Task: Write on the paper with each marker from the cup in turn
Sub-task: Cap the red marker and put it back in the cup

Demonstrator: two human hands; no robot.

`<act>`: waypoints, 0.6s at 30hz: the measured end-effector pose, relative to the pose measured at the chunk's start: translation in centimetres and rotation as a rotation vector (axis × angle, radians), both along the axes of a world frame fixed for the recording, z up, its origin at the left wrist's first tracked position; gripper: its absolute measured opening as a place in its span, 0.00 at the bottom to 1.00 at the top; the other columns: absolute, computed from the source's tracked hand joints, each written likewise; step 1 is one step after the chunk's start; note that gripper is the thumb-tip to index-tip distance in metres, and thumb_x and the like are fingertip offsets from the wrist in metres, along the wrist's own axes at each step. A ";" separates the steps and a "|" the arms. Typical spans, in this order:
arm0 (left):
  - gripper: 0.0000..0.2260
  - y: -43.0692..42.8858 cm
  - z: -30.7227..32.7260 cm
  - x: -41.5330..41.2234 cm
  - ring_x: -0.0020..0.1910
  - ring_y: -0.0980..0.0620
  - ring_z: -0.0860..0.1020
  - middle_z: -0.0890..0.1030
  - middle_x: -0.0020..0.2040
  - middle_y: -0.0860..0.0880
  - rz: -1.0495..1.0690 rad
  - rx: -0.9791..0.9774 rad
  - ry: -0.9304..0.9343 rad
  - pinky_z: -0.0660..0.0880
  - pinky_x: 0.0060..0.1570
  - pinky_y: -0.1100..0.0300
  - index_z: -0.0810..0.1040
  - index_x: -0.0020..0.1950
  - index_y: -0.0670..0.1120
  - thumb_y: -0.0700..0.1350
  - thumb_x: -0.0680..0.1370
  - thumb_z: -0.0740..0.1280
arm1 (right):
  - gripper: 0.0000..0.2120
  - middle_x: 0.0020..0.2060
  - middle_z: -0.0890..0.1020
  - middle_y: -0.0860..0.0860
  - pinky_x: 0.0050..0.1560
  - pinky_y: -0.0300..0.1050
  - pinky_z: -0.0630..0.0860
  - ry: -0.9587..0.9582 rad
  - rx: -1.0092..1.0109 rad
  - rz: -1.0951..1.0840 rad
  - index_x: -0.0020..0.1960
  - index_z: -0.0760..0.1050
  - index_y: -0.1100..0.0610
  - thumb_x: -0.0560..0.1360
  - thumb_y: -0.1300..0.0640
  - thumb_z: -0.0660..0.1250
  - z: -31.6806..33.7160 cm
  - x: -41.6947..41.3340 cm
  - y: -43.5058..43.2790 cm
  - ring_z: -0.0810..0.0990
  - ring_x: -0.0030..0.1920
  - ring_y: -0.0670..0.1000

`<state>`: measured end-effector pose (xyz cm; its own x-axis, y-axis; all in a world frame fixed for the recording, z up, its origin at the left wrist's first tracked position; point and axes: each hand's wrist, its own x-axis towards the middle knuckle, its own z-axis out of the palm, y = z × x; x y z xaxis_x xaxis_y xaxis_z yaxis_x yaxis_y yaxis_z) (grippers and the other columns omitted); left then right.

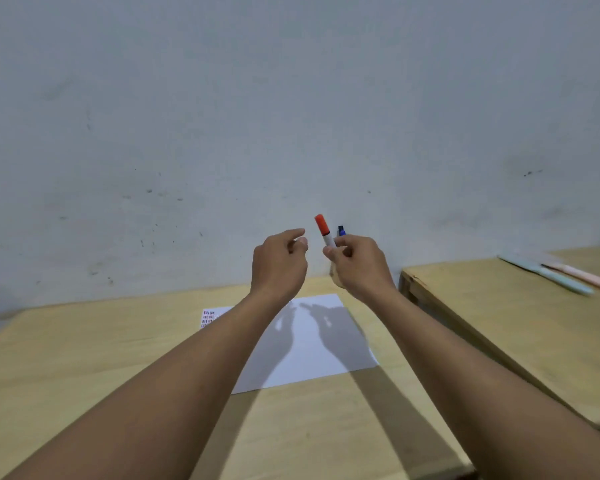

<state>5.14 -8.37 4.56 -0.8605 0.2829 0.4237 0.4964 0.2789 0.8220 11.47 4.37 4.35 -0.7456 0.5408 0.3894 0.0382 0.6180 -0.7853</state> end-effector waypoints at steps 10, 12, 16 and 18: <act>0.35 9.9 -4.7 -5.8 0.66 0.47 0.76 0.76 0.70 0.46 -0.119 -0.259 -0.164 0.73 0.61 0.55 0.67 0.77 0.48 0.54 0.74 0.74 | 0.09 0.43 0.81 0.51 0.31 0.35 0.67 0.020 0.058 -0.166 0.55 0.80 0.59 0.83 0.55 0.64 2.1 -5.7 10.7 0.76 0.35 0.43; 0.38 11.6 -5.5 -6.7 0.69 0.46 0.74 0.73 0.73 0.45 -0.132 -0.286 -0.194 0.72 0.62 0.55 0.64 0.79 0.47 0.56 0.73 0.75 | 0.10 0.45 0.83 0.52 0.34 0.39 0.70 0.016 0.047 -0.189 0.56 0.81 0.59 0.83 0.54 0.65 1.8 -7.4 12.1 0.78 0.37 0.47; 0.34 14.3 -7.1 -7.7 0.60 0.46 0.79 0.79 0.64 0.47 -0.137 -0.271 -0.183 0.76 0.53 0.55 0.69 0.73 0.47 0.58 0.72 0.74 | 0.10 0.41 0.82 0.52 0.31 0.38 0.68 -0.075 0.064 -0.150 0.52 0.82 0.60 0.82 0.54 0.66 0.8 -9.3 13.9 0.75 0.32 0.45; 0.31 15.2 -7.6 -8.0 0.54 0.48 0.80 0.81 0.58 0.50 -0.118 -0.248 -0.170 0.79 0.52 0.51 0.73 0.67 0.49 0.59 0.68 0.76 | 0.11 0.38 0.82 0.52 0.31 0.39 0.68 -0.136 0.057 -0.129 0.49 0.83 0.61 0.81 0.55 0.68 0.0 -9.9 14.4 0.76 0.31 0.46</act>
<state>-2.85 6.82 -3.03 -0.8683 0.4613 0.1824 0.3987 0.4303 0.8098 1.62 18.79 4.36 -0.7194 0.6153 0.3223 0.2235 0.6444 -0.7313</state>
